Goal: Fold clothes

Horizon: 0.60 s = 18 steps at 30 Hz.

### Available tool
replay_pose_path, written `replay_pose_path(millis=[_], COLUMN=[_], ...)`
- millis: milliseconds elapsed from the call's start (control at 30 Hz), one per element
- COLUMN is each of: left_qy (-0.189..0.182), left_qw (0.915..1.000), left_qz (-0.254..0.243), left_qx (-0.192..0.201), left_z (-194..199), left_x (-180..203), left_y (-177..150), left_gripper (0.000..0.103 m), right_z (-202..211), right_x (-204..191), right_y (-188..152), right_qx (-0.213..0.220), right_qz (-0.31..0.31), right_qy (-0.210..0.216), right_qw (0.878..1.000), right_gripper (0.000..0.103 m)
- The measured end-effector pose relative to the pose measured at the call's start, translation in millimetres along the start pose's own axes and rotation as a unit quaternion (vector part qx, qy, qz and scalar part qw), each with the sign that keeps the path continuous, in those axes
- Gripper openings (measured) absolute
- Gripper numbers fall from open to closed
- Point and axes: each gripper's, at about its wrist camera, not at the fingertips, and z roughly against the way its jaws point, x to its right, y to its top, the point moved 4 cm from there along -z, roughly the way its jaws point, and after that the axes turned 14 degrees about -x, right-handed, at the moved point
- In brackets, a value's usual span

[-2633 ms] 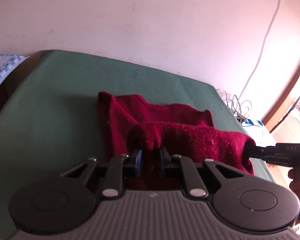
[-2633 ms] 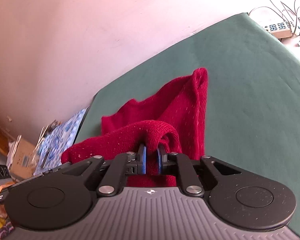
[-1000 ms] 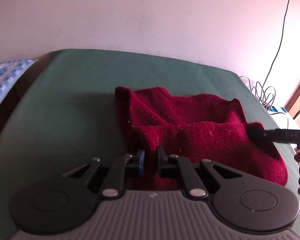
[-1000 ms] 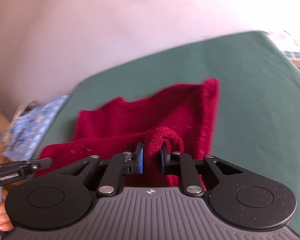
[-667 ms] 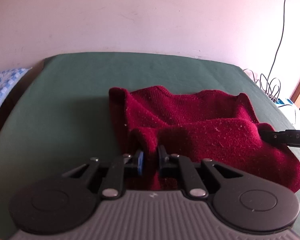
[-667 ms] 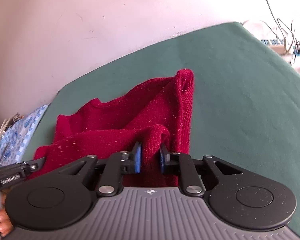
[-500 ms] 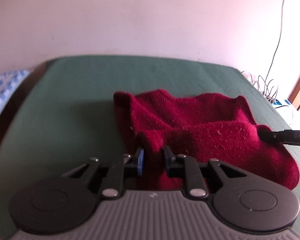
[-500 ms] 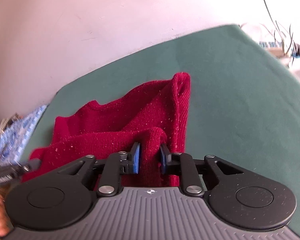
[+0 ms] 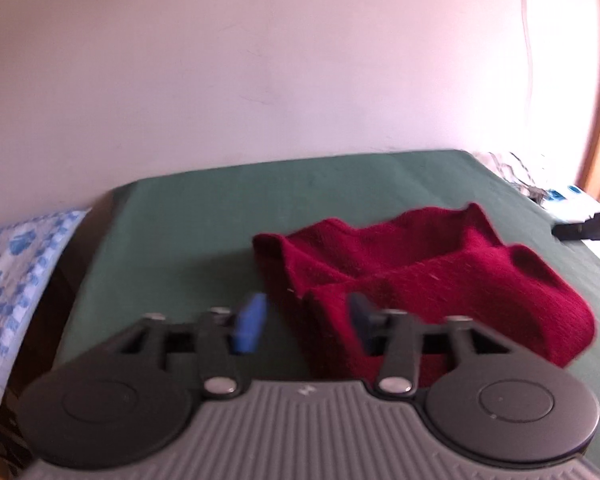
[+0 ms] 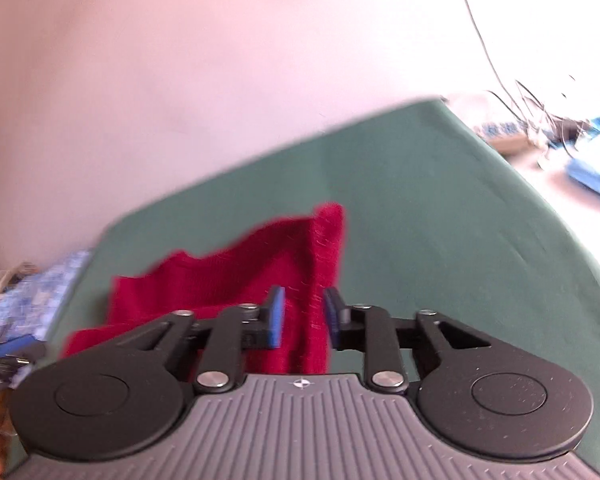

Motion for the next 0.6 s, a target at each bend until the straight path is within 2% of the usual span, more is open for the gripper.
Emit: replay_pose_path(millis=[67, 133, 200, 267, 300, 333, 367, 400, 500, 600], left_qy=[0.003, -0.021, -0.034, -0.054, -0.058, -0.058, -0.057, -0.056, -0.074, -0.074], left_qw=[0.9999, 0.9997, 0.9993, 0.9985, 0.9982, 0.9980, 0.9977, 0.9973, 0.9946, 0.9950], left_qz=[-0.013, -0.010, -0.010, -0.008, -0.008, -0.002, 0.007, 0.017, 0.057, 0.050], left_qx=[0.003, 0.005, 0.009, -0.005, -0.016, -0.026, -0.035, -0.045, -0.047, -0.045], left_z=[0.6, 2.5, 4.0, -0.4, -4.9, -10.8, -16.9, -23.1, -33.7, -38.7], left_x=[8.4, 17.9, 29.2, 38.9, 42.8, 42.9, 41.7, 40.4, 32.6, 36.9], left_y=[3.1, 5.5, 3.2, -4.6, -9.8, -15.1, -20.5, -25.8, -34.4, -33.1], left_gripper=[0.040, 0.029, 0.029, 0.021, 0.021, 0.021, 0.021, 0.021, 0.023, 0.023], right_z=[-3.9, -12.4, -22.0, -31.4, -33.8, -34.2, -34.0, -34.5, -34.7, -35.3], right_x=[-16.3, -32.5, -34.6, -34.5, -31.6, -25.5, -18.6, -10.8, 7.2, 12.1], right_y=[-6.6, -15.5, -25.3, -34.8, -38.5, -40.2, -41.2, -42.5, -50.8, -57.5], right_qx=[-0.030, -0.061, -0.077, -0.093, -0.097, -0.095, -0.091, -0.088, -0.077, -0.066], right_qz=[0.011, 0.021, 0.020, 0.017, 0.014, 0.009, 0.003, -0.004, -0.014, -0.007], right_qy=[0.051, 0.090, 0.083, 0.072, 0.065, 0.054, 0.040, 0.028, 0.009, 0.013], right_qw=[0.998, 0.994, 0.993, 0.993, 0.993, 0.994, 0.995, 0.996, 0.997, 0.998], right_gripper=[0.017, 0.016, 0.016, 0.017, 0.014, 0.008, 0.007, 0.000, 0.000, 0.000])
